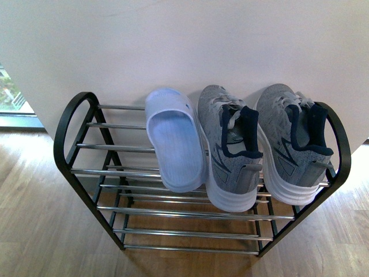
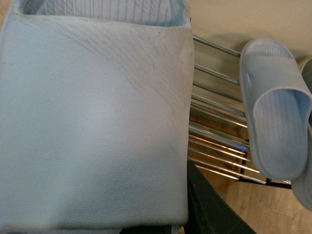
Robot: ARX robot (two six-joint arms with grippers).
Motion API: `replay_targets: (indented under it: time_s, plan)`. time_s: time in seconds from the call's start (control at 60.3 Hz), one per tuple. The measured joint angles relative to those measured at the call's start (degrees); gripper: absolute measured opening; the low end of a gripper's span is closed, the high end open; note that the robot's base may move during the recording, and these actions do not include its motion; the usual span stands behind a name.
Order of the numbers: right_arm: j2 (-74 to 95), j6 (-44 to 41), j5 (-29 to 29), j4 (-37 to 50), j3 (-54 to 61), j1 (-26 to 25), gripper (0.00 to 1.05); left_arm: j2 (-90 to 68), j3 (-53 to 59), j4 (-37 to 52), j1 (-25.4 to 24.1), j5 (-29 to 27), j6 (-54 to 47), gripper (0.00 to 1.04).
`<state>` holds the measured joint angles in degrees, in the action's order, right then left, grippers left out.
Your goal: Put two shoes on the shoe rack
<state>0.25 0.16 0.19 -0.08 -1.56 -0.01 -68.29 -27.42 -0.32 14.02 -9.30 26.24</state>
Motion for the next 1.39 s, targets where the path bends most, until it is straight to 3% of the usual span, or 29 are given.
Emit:
replay_targets:
  time_s: [0.365,1.029,1.194,1.393]
  plan:
    - [0.0,0.0,0.0,0.0,0.0,0.0,0.95,-27.7,-16.0,7.1,0.4,8.0,-0.7,0.02]
    - [0.0,0.0,0.0,0.0,0.0,0.0,0.95,-55.6,-42.1,2.8,6.0,8.0,-3.1,0.02]
    - [0.0,0.0,0.0,0.0,0.0,0.0,0.95,-58.9,-45.2,3.3,7.0,9.9,-2.3,0.02]
    - [0.0,0.0,0.0,0.0,0.0,0.0,0.95,-60.4,-47.7,0.4,7.2,7.3,-2.3,0.02]
